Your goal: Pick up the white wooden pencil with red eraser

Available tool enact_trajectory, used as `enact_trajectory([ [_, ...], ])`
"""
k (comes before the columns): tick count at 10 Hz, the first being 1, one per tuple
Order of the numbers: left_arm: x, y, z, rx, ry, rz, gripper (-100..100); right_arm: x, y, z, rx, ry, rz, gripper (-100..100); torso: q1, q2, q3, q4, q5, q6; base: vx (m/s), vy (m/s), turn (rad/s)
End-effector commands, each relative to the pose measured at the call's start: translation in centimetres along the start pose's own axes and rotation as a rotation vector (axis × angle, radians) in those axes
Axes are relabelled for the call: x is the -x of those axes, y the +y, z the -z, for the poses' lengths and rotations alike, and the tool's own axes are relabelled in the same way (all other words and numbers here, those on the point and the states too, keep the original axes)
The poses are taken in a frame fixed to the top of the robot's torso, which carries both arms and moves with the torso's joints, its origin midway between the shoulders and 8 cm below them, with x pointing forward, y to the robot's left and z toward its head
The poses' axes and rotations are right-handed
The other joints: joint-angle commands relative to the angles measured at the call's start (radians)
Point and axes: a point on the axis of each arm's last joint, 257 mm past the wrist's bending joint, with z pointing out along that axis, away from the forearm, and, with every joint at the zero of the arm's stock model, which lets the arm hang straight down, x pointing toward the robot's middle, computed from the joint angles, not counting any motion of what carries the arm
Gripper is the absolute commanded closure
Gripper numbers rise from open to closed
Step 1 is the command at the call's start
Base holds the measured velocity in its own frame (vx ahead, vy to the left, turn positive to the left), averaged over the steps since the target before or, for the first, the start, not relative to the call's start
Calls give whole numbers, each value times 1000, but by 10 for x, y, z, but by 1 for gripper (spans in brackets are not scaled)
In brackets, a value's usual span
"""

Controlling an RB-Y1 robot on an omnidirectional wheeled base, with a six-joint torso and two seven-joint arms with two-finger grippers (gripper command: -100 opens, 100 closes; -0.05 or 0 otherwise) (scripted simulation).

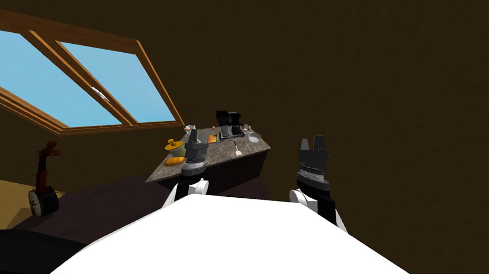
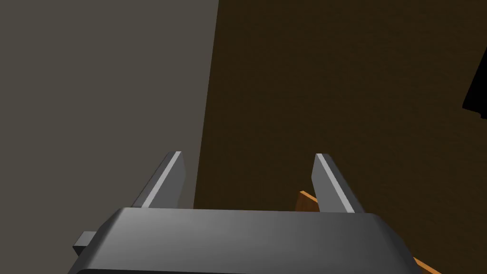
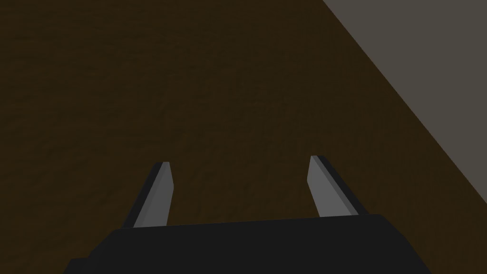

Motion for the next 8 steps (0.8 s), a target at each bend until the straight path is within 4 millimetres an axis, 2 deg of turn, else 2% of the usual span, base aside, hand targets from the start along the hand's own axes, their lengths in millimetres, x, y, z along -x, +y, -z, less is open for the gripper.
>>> enact_trajectory([
  [1,-1,6,-1,17,21,-12,-100,0,0,0,0,0,0,0,0,0,0,0,0,0,-10,2,-20],
  [8,0,50,-13,149,100,-81,-100,0,0,0,0,0,0,0,1,1,1,0,0,0,-20,9,-40],
])
